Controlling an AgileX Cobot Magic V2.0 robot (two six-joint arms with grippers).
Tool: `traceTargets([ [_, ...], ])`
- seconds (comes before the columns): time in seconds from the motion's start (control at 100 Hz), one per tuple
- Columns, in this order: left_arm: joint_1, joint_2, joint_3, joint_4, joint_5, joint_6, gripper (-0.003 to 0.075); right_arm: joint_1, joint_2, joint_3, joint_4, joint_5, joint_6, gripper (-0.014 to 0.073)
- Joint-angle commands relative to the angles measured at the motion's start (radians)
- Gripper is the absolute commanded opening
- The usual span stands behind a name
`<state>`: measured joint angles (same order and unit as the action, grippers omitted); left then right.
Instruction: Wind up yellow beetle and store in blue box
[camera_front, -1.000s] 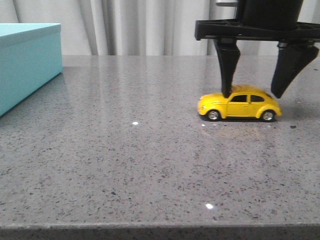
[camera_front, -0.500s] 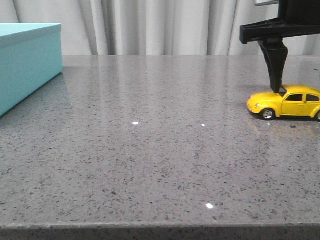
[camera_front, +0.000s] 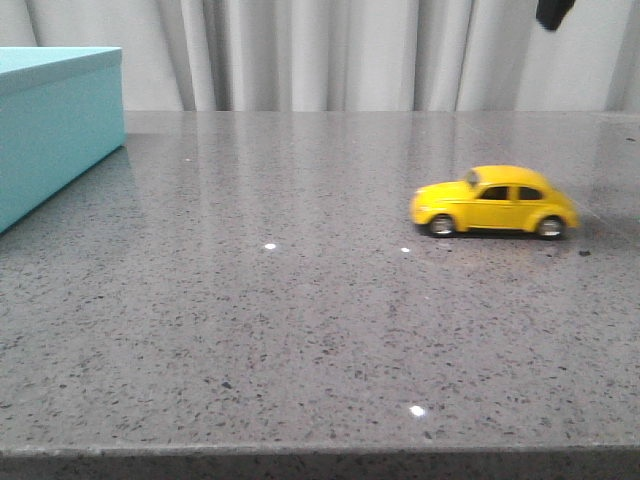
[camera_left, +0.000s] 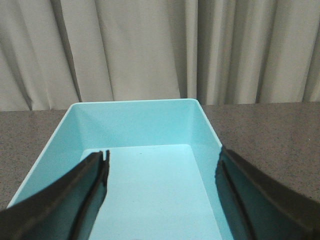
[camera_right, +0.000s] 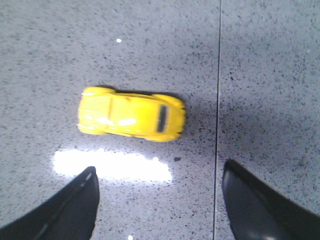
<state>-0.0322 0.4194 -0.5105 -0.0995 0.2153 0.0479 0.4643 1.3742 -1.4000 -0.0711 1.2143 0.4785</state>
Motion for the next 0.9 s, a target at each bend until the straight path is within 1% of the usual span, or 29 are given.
traceTargets([
  [0.0, -0.007, 0.012, -0.034, -0.006, -0.089, 0.000, 0.0438, 0.007, -0.049, -0.022, -0.009, -0.052, -0.011, 0.0517],
  [0.23, -0.007, 0.012, -0.034, -0.010, -0.079, -0.002, 0.0438, 0.040, -0.056, -0.001, -0.010, -0.104, -0.027, 0.0517],
  [0.3, -0.007, 0.012, -0.034, -0.010, -0.077, -0.002, 0.0438, 0.056, -0.060, 0.020, -0.010, -0.136, -0.027, 0.0517],
  [0.42, -0.007, 0.019, -0.038, -0.010, -0.069, -0.002, 0.0439, 0.090, -0.086, 0.065, -0.011, -0.230, -0.028, 0.0517],
  [0.5, -0.007, 0.037, -0.054, -0.010, -0.036, 0.000, 0.0438, 0.113, -0.109, 0.093, -0.011, -0.294, -0.028, 0.0517],
  [0.6, -0.007, 0.084, -0.106, -0.010, 0.046, 0.007, 0.0438, 0.134, -0.142, 0.120, -0.013, -0.344, -0.028, 0.0517],
  [0.72, -0.007, 0.163, -0.191, -0.017, 0.141, 0.090, 0.0439, 0.148, -0.185, 0.141, -0.025, -0.374, -0.028, 0.0517],
  [0.8, -0.007, 0.227, -0.260, -0.063, 0.208, 0.203, 0.0449, 0.155, -0.215, 0.147, -0.026, -0.384, -0.028, 0.0517],
  [0.89, -0.027, 0.315, -0.352, -0.127, 0.288, 0.314, 0.0479, 0.155, -0.244, 0.147, -0.026, -0.387, -0.028, 0.0517],
])
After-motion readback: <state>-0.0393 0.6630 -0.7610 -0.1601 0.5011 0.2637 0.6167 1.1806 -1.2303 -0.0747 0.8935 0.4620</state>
